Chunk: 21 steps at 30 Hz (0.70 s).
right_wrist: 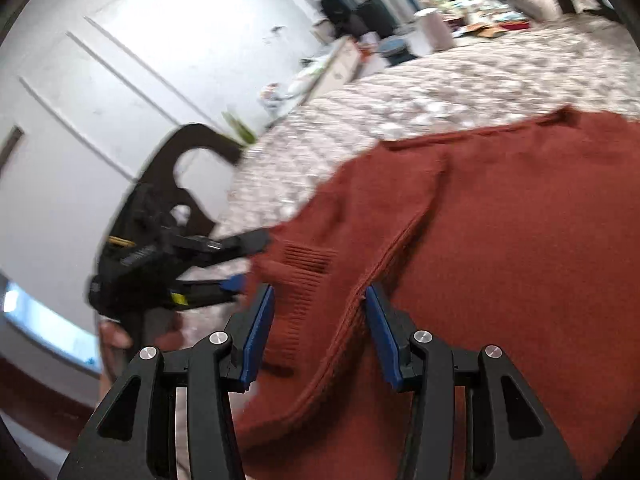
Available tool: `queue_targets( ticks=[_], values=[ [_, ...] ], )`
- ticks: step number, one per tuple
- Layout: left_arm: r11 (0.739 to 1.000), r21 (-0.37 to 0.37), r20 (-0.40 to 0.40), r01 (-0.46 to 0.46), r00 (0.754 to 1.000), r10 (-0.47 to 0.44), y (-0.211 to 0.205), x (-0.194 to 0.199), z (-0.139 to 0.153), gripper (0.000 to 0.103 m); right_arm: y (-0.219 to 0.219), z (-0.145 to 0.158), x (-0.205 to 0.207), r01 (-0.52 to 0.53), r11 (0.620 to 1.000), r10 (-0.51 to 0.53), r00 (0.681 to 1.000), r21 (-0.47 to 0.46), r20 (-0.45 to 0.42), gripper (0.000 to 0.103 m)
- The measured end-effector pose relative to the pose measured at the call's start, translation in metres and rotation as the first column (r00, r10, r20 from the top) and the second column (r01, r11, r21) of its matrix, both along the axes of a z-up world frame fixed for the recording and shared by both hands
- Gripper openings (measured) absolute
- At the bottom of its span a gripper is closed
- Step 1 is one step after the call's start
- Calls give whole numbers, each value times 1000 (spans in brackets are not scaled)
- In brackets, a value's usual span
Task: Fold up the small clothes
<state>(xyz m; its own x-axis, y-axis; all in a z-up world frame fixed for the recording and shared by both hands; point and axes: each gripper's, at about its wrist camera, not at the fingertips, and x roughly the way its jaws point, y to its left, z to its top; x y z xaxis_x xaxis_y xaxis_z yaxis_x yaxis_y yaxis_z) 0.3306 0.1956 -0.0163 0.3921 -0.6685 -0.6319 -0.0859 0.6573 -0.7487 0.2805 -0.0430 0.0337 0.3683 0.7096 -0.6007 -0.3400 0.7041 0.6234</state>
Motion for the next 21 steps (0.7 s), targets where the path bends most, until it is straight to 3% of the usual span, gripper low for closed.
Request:
queue_targets(
  ticks=[2,5,7,9,12,14,16,19,21],
  values=[
    [1000,-17,-4,-3,1000,3,1,0,-1,80,8,1,5,-15,999,15,1000,36,21,48],
    [1000,-25,-5,-1,1000,1,0,1,-2,81,32,-5,12,-73,993,75,997,92,-19,48],
    [1000,-23,-5,3,1000,-3,0,1,-2,81,51,-8,12,-125,988,128,991,92,-25,48],
    [1000,-28,-5,1,1000,-1,0,-1,-3,81,52,-1,3,-132,989,130,991,69,30,48],
    [1000,-27,-4,13,1000,-13,0,-3,-3,81,24,14,-8,-32,999,33,993,-10,114,48],
    [999,-25,-6,20,1000,-20,0,-3,-3,81,0,18,-9,49,998,-45,993,-34,107,48],
    [999,-26,-7,24,1000,-24,1,-3,-3,81,-13,16,-9,114,985,-103,991,-129,86,48],
    [999,-20,1,29,1000,-29,-1,-4,-3,82,-14,3,-9,103,978,-95,994,-184,53,48],
    [999,-20,2,30,1000,-30,-2,-5,-2,82,-12,-6,-6,73,991,-74,997,-116,-6,48]
  ],
)
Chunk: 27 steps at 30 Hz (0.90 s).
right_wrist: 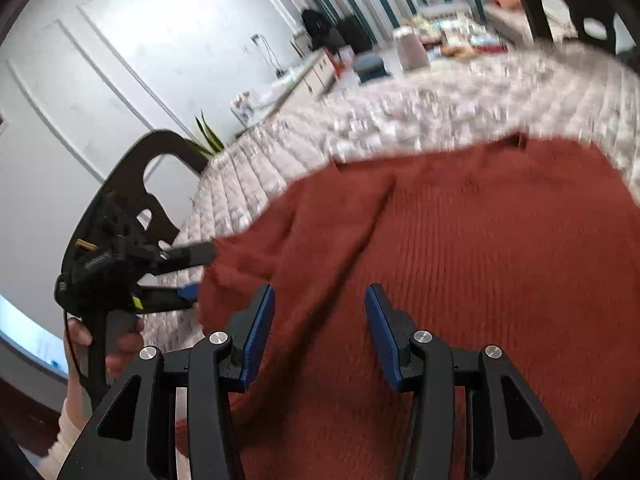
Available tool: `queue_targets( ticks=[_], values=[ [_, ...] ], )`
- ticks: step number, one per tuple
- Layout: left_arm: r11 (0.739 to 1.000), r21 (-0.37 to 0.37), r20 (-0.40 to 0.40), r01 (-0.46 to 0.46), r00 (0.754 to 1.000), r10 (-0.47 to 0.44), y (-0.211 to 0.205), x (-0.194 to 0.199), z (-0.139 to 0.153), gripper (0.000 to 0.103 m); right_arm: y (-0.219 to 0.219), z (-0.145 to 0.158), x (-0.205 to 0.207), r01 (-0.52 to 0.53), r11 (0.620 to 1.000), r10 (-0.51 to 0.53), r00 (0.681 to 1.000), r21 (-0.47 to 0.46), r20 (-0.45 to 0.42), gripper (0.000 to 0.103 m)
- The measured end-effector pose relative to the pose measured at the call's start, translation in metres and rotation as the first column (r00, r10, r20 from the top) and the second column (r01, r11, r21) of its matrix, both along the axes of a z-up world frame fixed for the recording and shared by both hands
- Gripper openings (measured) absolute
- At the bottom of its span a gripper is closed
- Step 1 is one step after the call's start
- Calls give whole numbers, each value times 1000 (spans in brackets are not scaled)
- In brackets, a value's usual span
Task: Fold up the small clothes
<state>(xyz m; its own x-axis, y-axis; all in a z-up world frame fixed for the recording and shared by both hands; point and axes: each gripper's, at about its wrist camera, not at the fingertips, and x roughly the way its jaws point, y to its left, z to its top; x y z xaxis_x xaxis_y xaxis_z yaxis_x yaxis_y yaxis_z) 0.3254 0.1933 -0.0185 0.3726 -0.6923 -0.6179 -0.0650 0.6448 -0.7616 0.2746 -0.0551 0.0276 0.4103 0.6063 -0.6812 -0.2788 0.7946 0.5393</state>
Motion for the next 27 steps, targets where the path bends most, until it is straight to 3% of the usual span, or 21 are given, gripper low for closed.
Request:
queue_targets(
  ticks=[5,9,12,16,21,27],
  values=[
    [1000,-12,-10,-4,1000,4,1,0,-1,82,14,-10,9,-60,988,69,996,144,-57,48],
    [999,-33,-16,-11,1000,10,5,0,-2,83,28,-9,18,-97,958,114,992,271,-45,48],
    [998,-41,-18,-38,999,37,11,0,-4,84,50,-2,17,-164,953,171,985,257,-8,48],
    [996,-80,-26,-33,999,31,16,2,-6,86,67,-10,20,-231,926,257,965,300,-48,48],
    [996,-87,-20,-19,1000,17,15,4,-5,88,66,-15,16,-243,915,273,960,321,-52,48],
    [998,-67,-25,-6,1000,4,4,17,-2,88,58,-3,0,-279,917,295,955,284,-17,48]
  ],
)
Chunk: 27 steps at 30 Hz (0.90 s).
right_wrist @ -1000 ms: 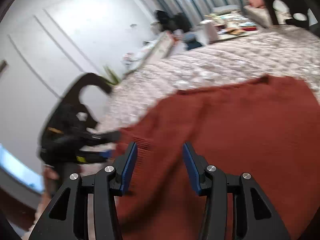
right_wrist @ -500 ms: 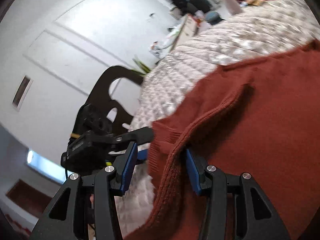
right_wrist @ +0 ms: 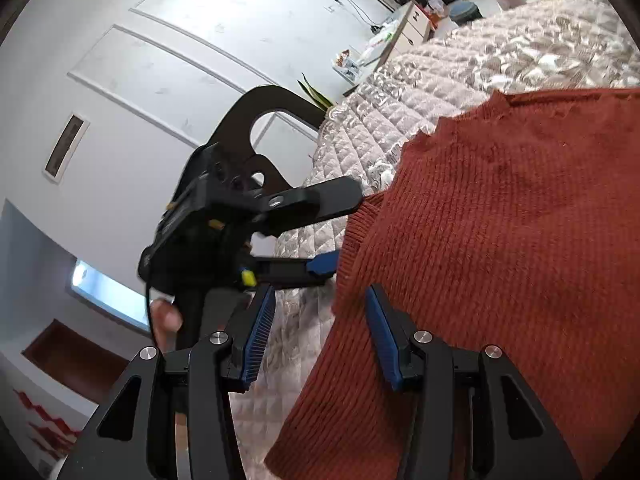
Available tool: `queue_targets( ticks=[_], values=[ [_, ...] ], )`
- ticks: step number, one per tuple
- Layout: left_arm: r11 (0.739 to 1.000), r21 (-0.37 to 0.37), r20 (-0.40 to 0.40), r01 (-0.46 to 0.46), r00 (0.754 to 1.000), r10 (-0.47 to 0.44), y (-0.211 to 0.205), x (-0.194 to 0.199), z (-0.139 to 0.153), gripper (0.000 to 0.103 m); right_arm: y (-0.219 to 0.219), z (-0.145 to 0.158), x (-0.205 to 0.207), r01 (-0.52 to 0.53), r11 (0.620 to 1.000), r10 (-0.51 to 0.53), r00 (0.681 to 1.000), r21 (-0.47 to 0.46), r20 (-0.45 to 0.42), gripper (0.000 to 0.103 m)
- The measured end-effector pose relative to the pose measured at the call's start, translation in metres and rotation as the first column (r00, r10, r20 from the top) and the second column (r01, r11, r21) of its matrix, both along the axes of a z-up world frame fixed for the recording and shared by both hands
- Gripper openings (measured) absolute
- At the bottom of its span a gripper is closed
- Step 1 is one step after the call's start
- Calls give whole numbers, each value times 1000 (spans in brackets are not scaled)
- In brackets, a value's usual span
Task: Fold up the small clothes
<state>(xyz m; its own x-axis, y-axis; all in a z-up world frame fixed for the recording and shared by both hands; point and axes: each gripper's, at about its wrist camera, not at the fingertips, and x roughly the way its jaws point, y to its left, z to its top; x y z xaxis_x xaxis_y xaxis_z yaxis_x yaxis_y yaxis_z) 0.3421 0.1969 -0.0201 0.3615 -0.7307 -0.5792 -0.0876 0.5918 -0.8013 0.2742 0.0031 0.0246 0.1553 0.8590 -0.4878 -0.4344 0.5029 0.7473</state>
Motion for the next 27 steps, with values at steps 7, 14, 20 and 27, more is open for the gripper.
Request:
queue_targets(
  ticks=[7,14,20,27],
  values=[
    [990,41,5,133,991,-134,-27,24,5,93,12,26,-64,-69,951,155,950,-303,271,54],
    [967,87,-4,239,971,-240,-41,37,8,93,18,25,-130,-64,877,296,853,-476,430,67],
    [966,74,-17,249,968,-248,-40,39,7,93,43,0,-149,-22,760,407,794,-649,451,67],
    [956,109,-10,272,962,-272,-44,44,8,93,53,-8,-143,74,698,396,789,-713,470,68]
  ],
)
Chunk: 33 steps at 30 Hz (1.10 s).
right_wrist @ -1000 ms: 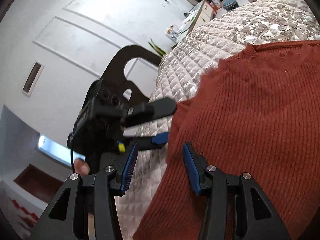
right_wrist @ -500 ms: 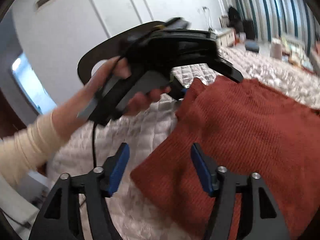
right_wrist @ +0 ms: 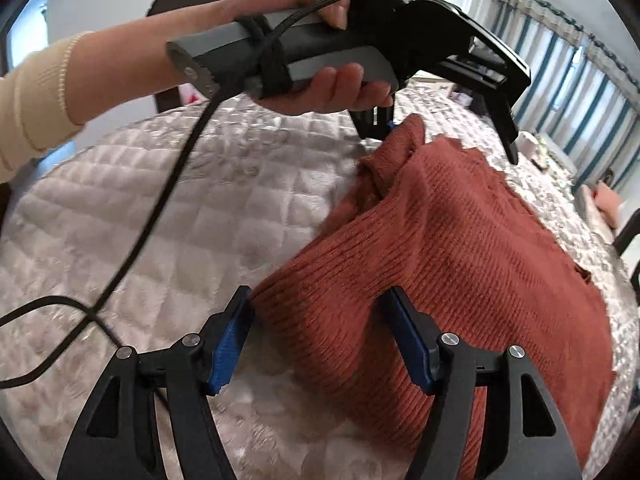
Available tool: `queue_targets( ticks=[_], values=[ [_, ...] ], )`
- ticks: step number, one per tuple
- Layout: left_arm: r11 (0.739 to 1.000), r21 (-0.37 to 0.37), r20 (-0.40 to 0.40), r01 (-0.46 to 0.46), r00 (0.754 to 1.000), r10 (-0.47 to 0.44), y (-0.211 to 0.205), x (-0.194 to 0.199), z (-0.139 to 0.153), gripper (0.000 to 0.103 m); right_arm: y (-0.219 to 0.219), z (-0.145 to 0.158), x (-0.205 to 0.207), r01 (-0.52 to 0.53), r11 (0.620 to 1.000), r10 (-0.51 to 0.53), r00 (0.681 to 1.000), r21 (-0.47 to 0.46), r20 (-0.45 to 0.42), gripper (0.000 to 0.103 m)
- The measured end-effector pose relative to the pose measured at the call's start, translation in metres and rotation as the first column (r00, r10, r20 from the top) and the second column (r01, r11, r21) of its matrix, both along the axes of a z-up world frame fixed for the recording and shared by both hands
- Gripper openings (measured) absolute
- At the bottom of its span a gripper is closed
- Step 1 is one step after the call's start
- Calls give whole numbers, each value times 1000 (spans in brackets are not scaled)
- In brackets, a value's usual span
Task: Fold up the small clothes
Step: 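Close both tools on the sweater edge and lift it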
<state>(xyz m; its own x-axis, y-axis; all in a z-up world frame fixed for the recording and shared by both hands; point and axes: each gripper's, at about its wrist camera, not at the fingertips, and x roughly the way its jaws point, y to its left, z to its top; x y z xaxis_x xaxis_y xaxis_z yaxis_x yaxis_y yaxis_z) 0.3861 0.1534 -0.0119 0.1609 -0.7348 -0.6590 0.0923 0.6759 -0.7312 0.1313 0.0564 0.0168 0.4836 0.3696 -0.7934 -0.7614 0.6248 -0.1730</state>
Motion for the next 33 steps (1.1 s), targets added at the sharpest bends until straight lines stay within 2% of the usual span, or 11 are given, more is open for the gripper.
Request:
queue_targets(
  ticks=[4,8,11,14,15,18,21,26,28,30,33],
  values=[
    [1000,-17,-7,-13,1000,13,2,6,-2,93,-2,-4,9,70,998,-69,997,12,-17,67],
    [1000,15,20,7,1000,-8,-4,6,1,92,6,-5,9,78,997,-77,997,-2,14,64],
    [998,61,36,3,999,-5,-7,6,3,83,10,-5,9,88,996,-88,996,9,5,51],
    [994,106,40,5,999,-9,-6,6,4,68,7,-3,15,123,992,-123,992,32,-5,37],
    [993,117,38,4,999,-9,-5,7,3,60,7,-3,17,133,991,-133,991,33,-5,33],
    [992,128,18,-11,1000,9,1,9,0,50,6,-2,19,141,989,-141,990,48,-9,27],
    [994,107,8,-23,1000,23,5,11,-3,46,5,-3,20,138,989,-138,990,51,-14,25],
    [991,129,8,-28,1000,28,5,11,-3,41,5,-1,18,145,988,-144,989,59,-26,24],
    [989,146,10,-36,999,35,5,10,-2,36,5,-2,17,143,988,-142,990,62,-29,24],
    [986,163,6,-44,999,43,4,10,-3,25,4,-2,18,142,988,-141,990,66,-30,24],
    [983,174,3,-65,998,66,3,9,-3,20,3,-2,21,150,986,-148,988,75,-35,22]
  ],
)
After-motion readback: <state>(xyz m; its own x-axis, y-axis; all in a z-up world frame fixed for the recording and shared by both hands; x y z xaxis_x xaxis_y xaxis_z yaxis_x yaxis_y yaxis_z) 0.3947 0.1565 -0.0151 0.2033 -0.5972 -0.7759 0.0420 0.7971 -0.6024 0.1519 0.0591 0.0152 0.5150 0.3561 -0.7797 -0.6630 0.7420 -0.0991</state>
